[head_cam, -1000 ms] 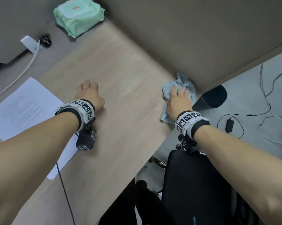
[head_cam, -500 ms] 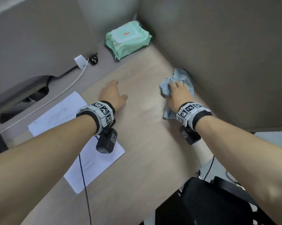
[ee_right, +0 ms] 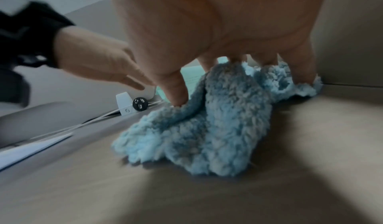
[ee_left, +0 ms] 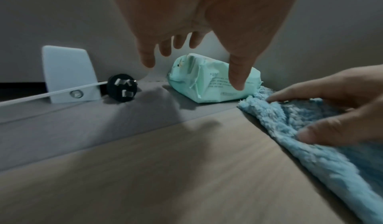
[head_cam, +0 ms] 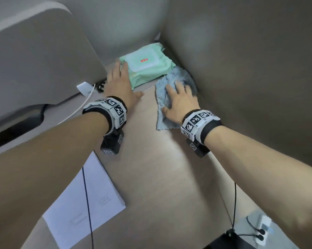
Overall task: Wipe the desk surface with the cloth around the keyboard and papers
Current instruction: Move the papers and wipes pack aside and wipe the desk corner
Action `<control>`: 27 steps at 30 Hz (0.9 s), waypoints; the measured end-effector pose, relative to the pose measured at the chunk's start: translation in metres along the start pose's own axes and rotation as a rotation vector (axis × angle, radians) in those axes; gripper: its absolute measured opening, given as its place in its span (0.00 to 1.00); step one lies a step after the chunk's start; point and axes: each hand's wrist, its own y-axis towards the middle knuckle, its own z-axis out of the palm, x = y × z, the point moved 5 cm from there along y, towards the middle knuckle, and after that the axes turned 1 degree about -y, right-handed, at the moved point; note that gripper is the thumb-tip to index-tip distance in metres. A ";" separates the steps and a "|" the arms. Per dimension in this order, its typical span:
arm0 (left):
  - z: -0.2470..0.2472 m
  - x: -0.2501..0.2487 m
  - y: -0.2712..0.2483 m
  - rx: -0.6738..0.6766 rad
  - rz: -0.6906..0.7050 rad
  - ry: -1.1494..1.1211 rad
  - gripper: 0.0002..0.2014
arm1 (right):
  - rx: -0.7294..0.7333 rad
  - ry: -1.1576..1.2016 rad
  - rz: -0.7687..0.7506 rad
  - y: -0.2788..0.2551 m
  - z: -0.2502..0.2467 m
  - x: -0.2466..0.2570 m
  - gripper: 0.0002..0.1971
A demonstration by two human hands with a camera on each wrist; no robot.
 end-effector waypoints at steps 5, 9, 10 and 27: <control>0.008 -0.011 0.035 0.019 0.038 0.045 0.54 | -0.047 -0.036 -0.022 0.005 0.001 -0.002 0.35; 0.008 -0.014 0.049 -0.030 0.056 0.061 0.49 | -0.091 -0.053 -0.032 0.009 0.001 -0.003 0.31; 0.007 -0.014 0.050 -0.033 0.052 0.046 0.46 | -0.090 -0.052 -0.033 0.010 0.001 -0.003 0.31; -0.028 0.083 -0.078 0.014 -0.089 0.008 0.36 | -0.116 -0.027 -0.023 0.072 -0.024 0.021 0.28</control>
